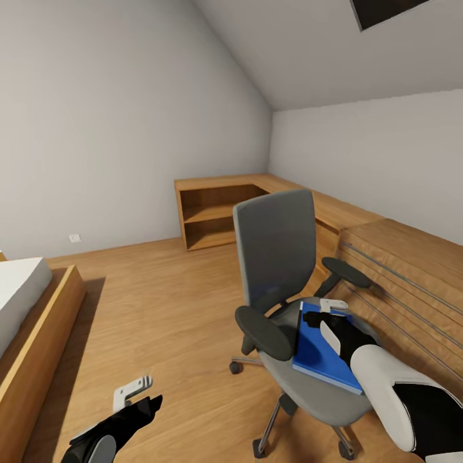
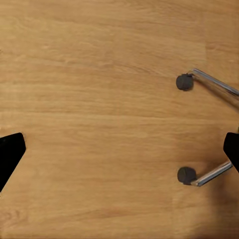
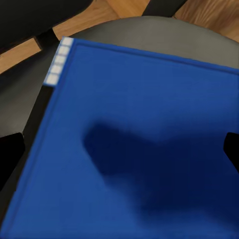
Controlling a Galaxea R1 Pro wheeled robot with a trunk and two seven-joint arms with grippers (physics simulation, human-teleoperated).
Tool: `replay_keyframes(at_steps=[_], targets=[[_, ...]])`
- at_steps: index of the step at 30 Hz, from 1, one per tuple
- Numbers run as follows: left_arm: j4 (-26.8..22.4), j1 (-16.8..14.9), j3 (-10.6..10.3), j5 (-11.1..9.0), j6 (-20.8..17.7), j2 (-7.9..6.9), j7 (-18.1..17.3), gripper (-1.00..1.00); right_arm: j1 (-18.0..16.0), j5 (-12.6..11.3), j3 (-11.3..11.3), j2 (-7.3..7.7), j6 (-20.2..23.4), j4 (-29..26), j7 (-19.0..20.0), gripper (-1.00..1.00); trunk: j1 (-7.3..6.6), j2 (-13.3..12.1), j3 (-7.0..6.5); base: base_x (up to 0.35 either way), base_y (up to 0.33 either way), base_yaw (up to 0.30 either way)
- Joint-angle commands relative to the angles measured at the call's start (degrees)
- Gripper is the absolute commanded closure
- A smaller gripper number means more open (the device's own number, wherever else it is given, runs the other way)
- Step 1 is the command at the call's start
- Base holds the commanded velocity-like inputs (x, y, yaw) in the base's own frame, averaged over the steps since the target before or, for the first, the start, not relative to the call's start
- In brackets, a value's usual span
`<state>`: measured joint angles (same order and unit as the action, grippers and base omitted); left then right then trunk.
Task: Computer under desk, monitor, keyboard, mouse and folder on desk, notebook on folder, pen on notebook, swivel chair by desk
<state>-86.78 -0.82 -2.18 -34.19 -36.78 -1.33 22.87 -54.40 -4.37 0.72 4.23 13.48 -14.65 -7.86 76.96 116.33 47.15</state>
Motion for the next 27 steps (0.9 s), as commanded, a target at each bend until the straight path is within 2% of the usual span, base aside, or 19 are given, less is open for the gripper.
replay_keyframes(at_steps=[1, 5, 10, 27], targets=[[0.0, 0.0, 0.3, -0.6, -0.1, -0.05, 0.6, -1.00, 0.0, -0.5, 0.0, -0.01, 0.3, -0.1, 0.0, -1.00, 0.00, 0.0, 0.06, 0.000, 0.000, 0.000], [0.2, -0.1, 1.0, -0.5, 0.0, 0.07, 0.5, -1.00, 0.0, -0.4, 0.0, -0.01, 0.4, -0.2, 2.1, -1.00, 0.00, 0.0, 0.06, 0.000, 0.000, 0.000], [0.3, -0.1, 1.1, -0.5, 0.0, 0.05, 0.5, -1.00, 0.0, -0.4, -0.1, -0.07, 0.5, -0.2, 3.0, -1.00, 0.00, 0.0, 0.06, 0.000, 0.000, 0.000], [0.3, -0.1, 1.1, -0.4, 0.0, 0.07, 0.5, -1.00, 0.0, -0.4, -0.1, -0.18, 0.6, -0.2, 3.2, -1.00, 0.00, 0.0, 0.06, 0.000, 0.000, 0.003]])
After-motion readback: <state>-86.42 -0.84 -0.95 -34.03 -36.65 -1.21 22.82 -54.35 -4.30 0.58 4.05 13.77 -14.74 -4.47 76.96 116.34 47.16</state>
